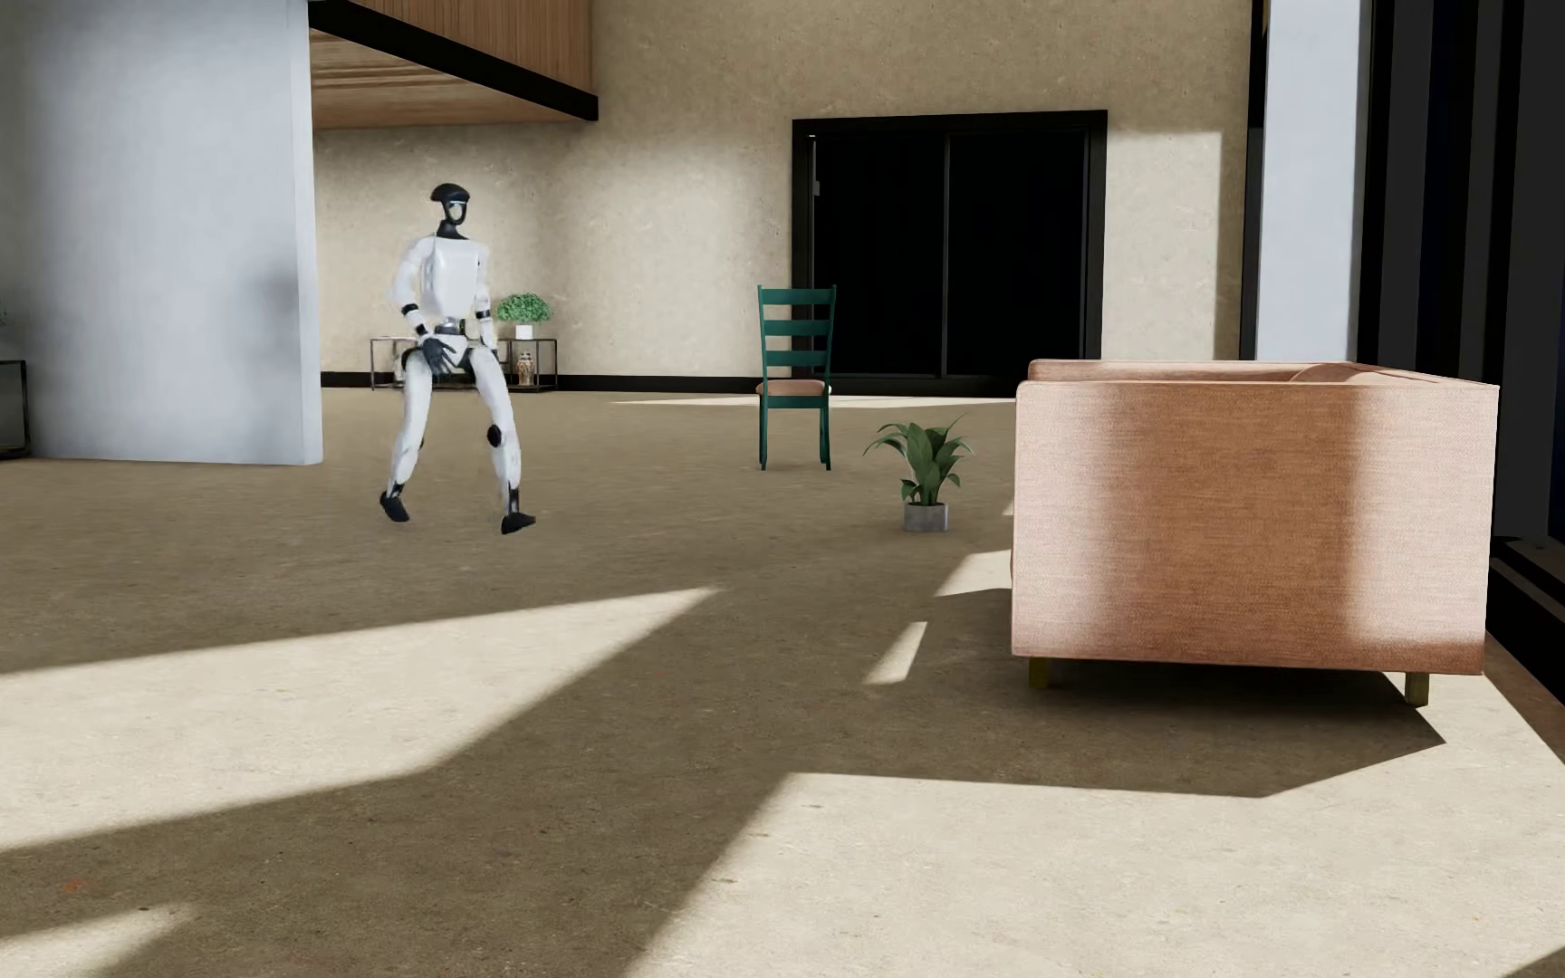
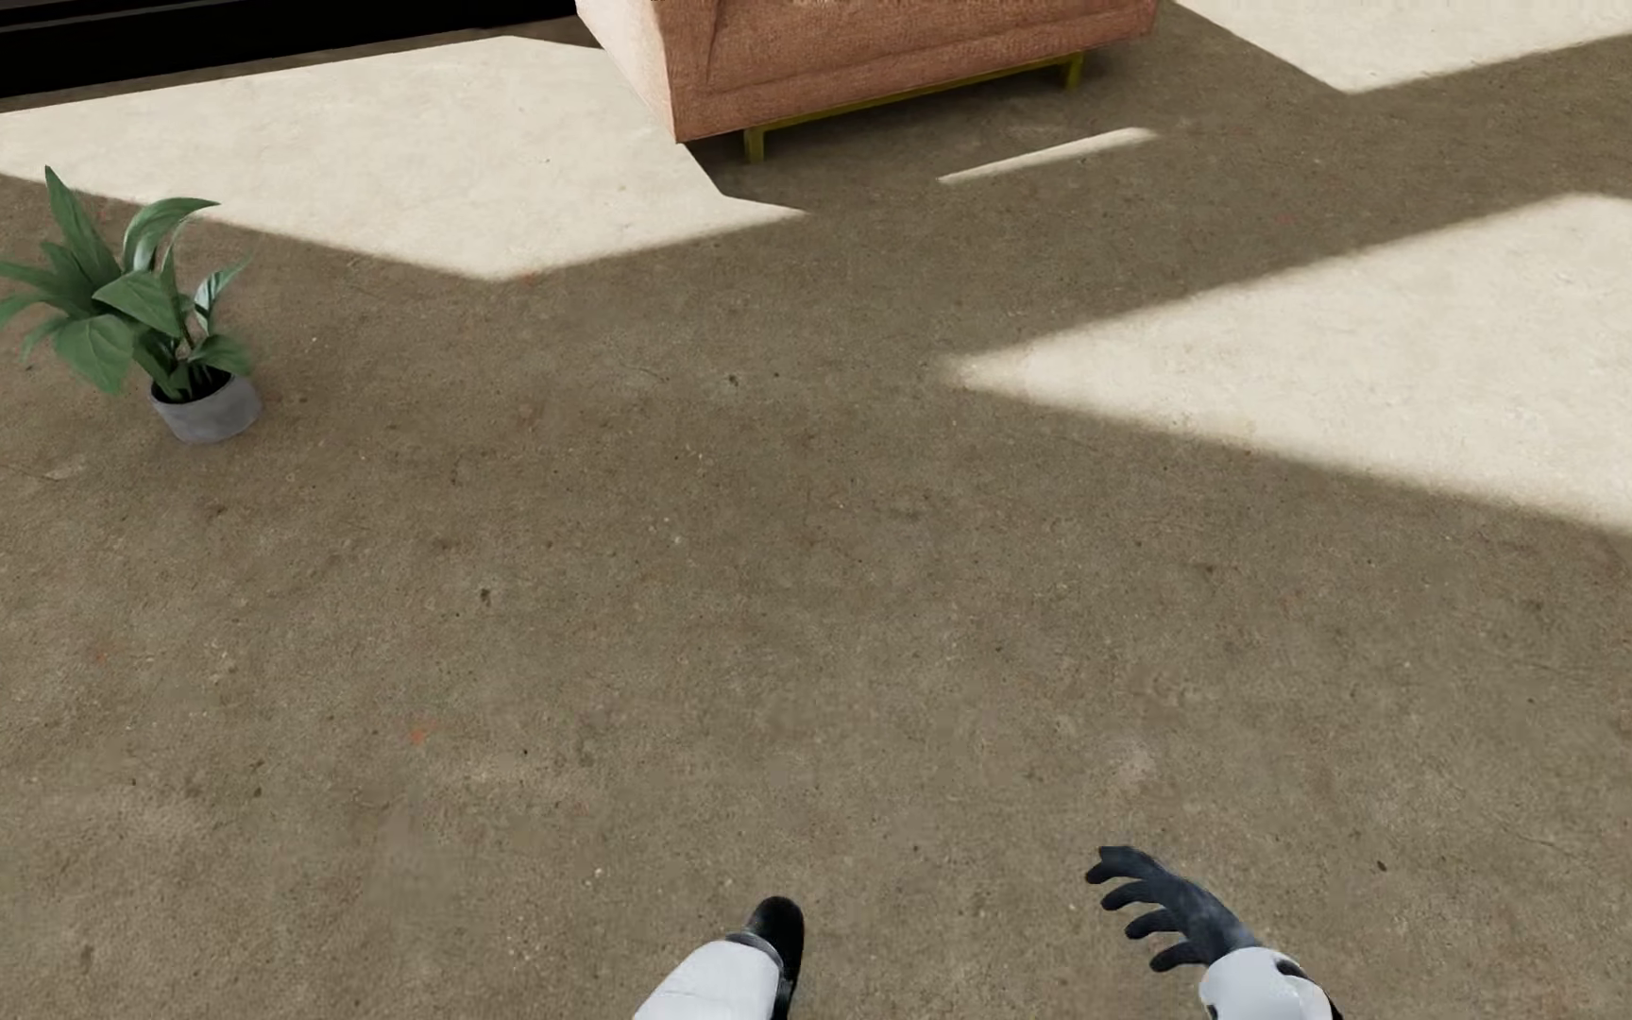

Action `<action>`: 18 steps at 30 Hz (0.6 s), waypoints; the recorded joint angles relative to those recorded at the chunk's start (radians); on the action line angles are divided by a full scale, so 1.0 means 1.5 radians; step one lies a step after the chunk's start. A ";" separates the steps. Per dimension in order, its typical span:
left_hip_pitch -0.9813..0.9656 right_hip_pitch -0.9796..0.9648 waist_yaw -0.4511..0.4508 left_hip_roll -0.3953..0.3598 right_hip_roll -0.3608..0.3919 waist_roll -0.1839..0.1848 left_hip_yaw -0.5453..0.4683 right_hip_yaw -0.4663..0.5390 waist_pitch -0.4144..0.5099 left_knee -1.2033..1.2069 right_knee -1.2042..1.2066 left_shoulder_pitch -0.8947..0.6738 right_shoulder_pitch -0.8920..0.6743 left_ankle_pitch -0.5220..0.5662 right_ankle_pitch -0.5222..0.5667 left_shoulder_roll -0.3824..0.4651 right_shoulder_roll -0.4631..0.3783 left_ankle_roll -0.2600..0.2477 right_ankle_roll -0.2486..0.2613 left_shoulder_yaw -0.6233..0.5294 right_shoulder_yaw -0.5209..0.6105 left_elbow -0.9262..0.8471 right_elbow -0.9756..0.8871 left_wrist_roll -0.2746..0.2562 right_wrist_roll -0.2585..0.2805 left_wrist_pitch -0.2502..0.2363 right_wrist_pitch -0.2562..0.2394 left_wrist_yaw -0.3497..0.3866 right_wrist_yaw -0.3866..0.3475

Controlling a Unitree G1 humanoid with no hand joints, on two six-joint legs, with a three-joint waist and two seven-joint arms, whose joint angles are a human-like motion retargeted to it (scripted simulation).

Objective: Head to the sofa

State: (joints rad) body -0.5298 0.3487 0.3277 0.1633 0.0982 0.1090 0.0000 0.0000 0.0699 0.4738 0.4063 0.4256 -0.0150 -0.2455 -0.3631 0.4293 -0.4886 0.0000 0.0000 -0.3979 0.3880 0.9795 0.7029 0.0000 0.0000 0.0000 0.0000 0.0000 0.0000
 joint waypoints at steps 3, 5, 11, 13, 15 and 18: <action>-0.043 0.035 0.041 -0.009 -0.066 -0.033 0.000 0.000 -0.010 0.188 0.149 0.019 0.024 0.056 0.176 -0.002 0.028 0.000 0.000 0.001 -0.034 0.047 -0.030 0.000 0.000 0.000 0.000 0.000 0.000; 0.024 -0.055 -0.006 -0.081 -0.089 -0.063 0.000 0.000 0.012 0.273 0.436 0.006 0.074 0.043 0.406 -0.010 0.055 0.000 0.000 -0.007 -0.022 0.071 -0.004 0.000 0.000 0.000 0.000 0.000 0.000; 0.416 -0.443 -0.240 -0.085 0.009 -0.006 0.000 0.000 0.026 0.054 0.319 -0.045 0.217 -0.001 0.413 -0.044 0.094 0.000 0.000 0.041 0.090 -0.181 0.159 0.000 0.000 0.000 0.000 0.000 0.000; 0.491 -0.498 -0.293 -0.080 -0.013 -0.015 0.000 0.000 0.017 0.026 0.064 -0.105 0.246 -0.036 0.209 -0.028 0.082 0.000 0.000 0.042 0.176 -0.264 0.202 0.000 0.000 0.000 0.000 0.000 0.000; 0.554 -0.545 -0.348 -0.067 -0.052 -0.022 0.000 0.000 0.015 0.035 0.049 -0.146 0.286 -0.076 -0.020 -0.021 0.070 0.000 0.000 0.072 0.217 -0.316 0.215 0.000 0.000 0.000 0.000 0.000 0.000; 0.587 -0.603 -0.373 -0.011 -0.014 0.010 0.000 0.000 -0.005 0.142 0.111 -0.129 0.320 0.103 0.358 -0.039 0.075 0.000 0.000 0.119 0.221 -0.309 0.258 0.000 0.000 0.000 0.000 0.000 0.000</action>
State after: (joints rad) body 0.3506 -0.5558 -0.2315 0.1465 0.0777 0.1237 0.0000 0.0000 0.0620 0.6866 0.5722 0.2328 0.4648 -0.0913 0.1735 0.3701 -0.3760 0.0000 0.0000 -0.2198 0.7202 0.5161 1.0892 0.0000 0.0000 0.0000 0.0000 0.0000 0.0000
